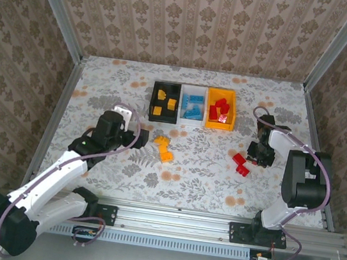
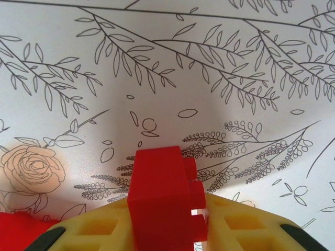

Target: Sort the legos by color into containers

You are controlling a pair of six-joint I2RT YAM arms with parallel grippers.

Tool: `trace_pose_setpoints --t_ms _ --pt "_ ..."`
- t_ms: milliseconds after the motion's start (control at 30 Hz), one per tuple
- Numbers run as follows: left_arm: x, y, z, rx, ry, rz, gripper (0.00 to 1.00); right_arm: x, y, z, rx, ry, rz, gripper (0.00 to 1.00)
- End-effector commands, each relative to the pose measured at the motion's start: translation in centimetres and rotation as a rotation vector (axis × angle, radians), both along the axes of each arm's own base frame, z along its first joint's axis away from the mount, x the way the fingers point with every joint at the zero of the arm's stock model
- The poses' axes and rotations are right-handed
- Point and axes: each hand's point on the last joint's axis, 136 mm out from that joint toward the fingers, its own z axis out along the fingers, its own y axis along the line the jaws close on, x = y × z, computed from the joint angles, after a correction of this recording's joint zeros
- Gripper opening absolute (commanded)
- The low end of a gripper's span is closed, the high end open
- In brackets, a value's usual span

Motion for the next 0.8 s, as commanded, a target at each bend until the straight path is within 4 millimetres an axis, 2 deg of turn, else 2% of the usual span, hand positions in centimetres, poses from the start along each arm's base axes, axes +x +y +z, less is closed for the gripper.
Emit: trace_pose_setpoints --t_ms 0,200,300,467,600,667,767 --pt "-0.2 0.5 -0.4 0.017 -0.002 0.01 1.0 1.2 0.6 1.8 0.021 -0.059 0.015 0.34" --pt "-0.3 0.5 -0.3 0.008 -0.005 0.012 1.0 2.4 1.5 4.0 0.013 -0.114 0.053 0.3" --pt "-0.4 0.6 -0.3 0.005 -0.012 0.013 1.0 3.8 3.0 5.6 0.022 -0.161 0.09 0.3" --pt "-0.5 0.7 -0.2 -0.004 -0.016 0.017 1.0 8.2 7.9 9.1 0.063 -0.27 0.185 0.3" --pt "-0.9 1.0 0.0 -0.003 -0.015 0.019 1.0 11.7 11.1 10.5 0.077 -0.3 0.246 0.3" --pt "-1.3 1.5 0.1 0.002 -0.018 0.029 1.0 13.6 12.2 10.9 0.081 -0.326 0.263 0.31" --pt "-1.8 2.2 0.3 0.007 -0.027 0.047 1.0 16.0 12.9 10.9 0.081 -0.331 0.272 0.35"
